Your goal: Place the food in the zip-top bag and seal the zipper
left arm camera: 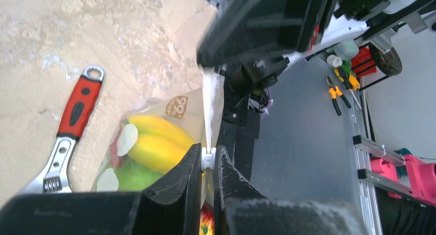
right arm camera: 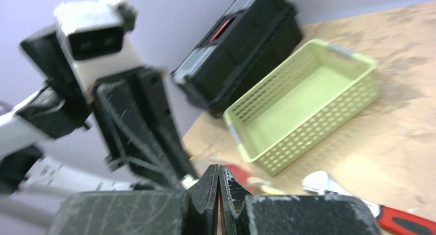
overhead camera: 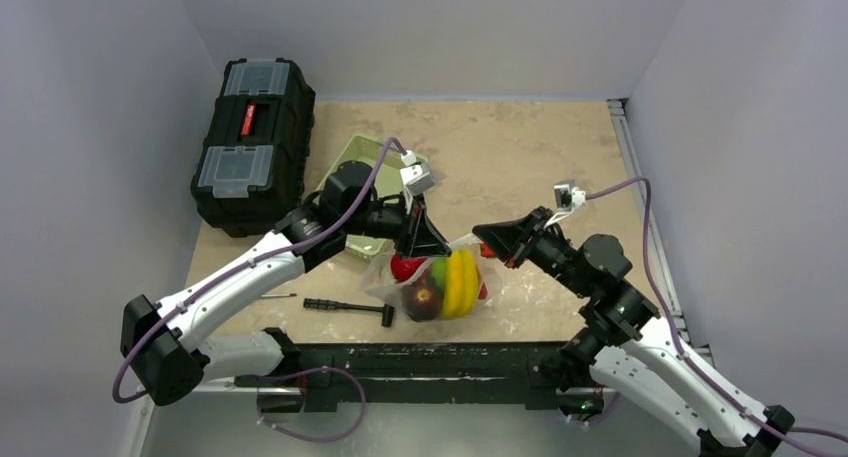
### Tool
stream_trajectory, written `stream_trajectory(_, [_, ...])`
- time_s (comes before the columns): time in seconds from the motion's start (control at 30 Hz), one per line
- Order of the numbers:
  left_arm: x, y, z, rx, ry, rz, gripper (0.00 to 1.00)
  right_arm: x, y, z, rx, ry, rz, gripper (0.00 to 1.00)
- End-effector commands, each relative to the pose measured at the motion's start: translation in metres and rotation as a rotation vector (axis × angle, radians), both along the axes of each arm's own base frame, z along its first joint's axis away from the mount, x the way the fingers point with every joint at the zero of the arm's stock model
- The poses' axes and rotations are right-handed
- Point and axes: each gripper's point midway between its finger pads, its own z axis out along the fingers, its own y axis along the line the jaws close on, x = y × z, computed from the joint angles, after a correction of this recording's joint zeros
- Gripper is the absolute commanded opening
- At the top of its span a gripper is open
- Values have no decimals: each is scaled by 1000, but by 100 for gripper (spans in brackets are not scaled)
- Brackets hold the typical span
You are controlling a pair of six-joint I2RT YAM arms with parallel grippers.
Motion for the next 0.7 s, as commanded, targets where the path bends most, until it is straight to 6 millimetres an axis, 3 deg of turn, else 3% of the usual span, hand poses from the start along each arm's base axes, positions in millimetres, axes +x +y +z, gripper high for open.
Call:
stream_trajectory(0.0, [-9,16,-3,30,-9,6,0,28,-44,30,32,-53,-286,0])
stream_trajectory(0.1, [-11,20,-8,50,-14,9,0,31,-57,23,6,-29,-351,0])
stream_trajectory(0.23, [-11,20,-7,39,-15,9,0,11,-40,37,-19,-145,-200,0])
stream_trajectory(0.27, [-11,19,-5,31,-17,8,0,4,-31,38,-33,-169,-134,3])
stream_trajectory(0.33, [-10,16,0,12,-20,7,0,-7,-13,41,-43,-198,-10,19])
stream_trajectory(0.43, [-10,13,6,-11,-21,-6,0,-17,15,32,-55,-181,162,33])
stream_trajectory(0.57, [-11,12,9,-19,-29,-15,0,-34,39,21,21,-175,349,45])
stream_trajectory(0.67, [-13,14,9,-25,-29,-20,0,-38,48,12,39,-167,417,48])
